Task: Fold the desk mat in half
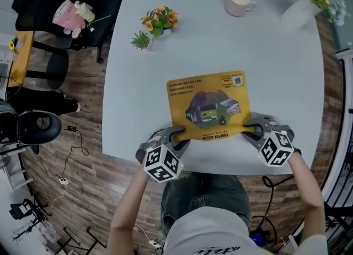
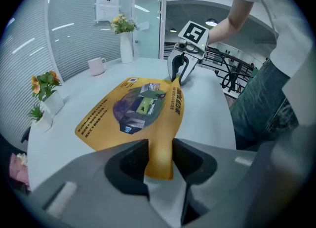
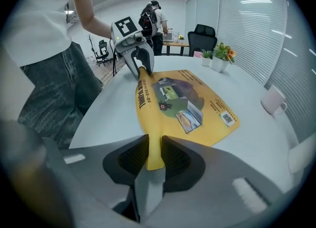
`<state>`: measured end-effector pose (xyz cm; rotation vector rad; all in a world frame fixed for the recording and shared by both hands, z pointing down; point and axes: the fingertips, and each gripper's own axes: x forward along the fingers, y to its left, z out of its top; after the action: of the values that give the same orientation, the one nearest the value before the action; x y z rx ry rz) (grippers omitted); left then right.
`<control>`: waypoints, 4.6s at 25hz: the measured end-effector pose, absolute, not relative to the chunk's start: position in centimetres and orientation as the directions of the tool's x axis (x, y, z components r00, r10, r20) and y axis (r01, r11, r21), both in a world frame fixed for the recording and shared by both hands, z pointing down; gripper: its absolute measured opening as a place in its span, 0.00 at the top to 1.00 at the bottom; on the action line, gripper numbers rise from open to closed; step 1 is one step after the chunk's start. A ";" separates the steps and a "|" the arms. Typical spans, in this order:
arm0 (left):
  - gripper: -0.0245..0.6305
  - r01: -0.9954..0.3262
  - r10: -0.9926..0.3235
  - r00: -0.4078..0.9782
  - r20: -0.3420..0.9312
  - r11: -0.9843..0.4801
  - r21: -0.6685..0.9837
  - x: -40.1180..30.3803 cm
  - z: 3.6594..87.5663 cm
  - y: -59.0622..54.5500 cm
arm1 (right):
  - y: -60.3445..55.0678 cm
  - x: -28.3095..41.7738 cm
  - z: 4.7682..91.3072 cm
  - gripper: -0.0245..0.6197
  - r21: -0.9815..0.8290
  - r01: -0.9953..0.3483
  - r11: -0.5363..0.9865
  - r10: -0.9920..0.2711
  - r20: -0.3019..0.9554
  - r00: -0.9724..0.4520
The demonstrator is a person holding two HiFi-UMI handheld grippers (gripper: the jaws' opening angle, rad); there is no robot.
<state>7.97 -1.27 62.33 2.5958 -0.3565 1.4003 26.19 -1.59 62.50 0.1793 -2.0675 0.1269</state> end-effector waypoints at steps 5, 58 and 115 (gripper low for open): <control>0.75 -0.300 -0.137 0.535 0.834 -0.953 0.036 8.0 61.5 -1.8 | -2.1 26.1 61.7 0.81 0.006 -0.167 0.986 -0.087 0.873 -0.481; 0.79 -0.412 -0.224 0.564 0.795 -0.911 0.036 6.9 61.8 -15.7 | -17.8 25.1 62.1 0.83 0.070 -0.430 0.900 -0.281 0.848 -0.449; 0.63 -0.886 -0.747 0.439 0.499 -0.454 0.099 0.8 50.9 -20.2 | -23.2 25.0 49.3 0.55 0.209 -0.888 0.409 -0.834 0.479 -0.272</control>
<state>0.82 -20.23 50.92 2.3491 -1.3928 0.5561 24.98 -23.23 49.33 1.4606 -2.1482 0.1359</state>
